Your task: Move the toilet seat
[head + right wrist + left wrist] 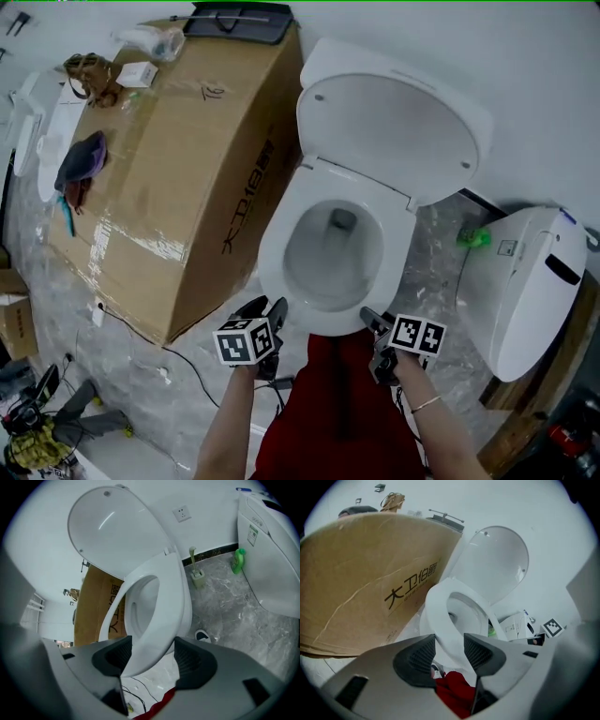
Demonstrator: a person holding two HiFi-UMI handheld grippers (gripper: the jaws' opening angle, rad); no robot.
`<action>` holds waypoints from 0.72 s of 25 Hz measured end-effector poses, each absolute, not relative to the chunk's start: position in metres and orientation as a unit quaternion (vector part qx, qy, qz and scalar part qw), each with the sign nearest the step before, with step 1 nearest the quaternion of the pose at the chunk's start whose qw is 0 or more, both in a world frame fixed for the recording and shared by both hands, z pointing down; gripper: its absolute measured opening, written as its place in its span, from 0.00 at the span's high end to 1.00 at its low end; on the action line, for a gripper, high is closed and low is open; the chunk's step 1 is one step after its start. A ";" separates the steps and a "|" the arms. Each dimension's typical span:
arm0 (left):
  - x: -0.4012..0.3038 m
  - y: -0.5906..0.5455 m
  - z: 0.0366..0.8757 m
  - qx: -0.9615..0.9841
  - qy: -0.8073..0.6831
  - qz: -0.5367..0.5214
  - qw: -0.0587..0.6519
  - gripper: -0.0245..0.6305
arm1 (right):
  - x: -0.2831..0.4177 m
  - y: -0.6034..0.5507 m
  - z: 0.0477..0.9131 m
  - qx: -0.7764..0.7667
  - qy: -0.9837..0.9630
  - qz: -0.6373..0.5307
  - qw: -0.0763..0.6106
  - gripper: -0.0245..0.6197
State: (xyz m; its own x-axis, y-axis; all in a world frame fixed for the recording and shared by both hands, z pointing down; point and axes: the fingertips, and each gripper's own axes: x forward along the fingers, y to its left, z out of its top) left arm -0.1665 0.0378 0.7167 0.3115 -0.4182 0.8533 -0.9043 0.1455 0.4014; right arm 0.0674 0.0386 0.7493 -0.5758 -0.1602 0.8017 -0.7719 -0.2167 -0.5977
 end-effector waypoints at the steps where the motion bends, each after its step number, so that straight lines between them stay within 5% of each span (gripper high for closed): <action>1: -0.165 0.036 0.707 0.616 -0.540 0.229 0.526 0.65 | 0.069 0.037 0.741 0.400 -0.585 0.670 0.222 0.53; 18: -0.151 -0.017 0.597 0.655 -0.559 0.180 0.476 0.65 | 0.081 -0.002 0.648 0.411 -0.624 0.643 0.165 0.53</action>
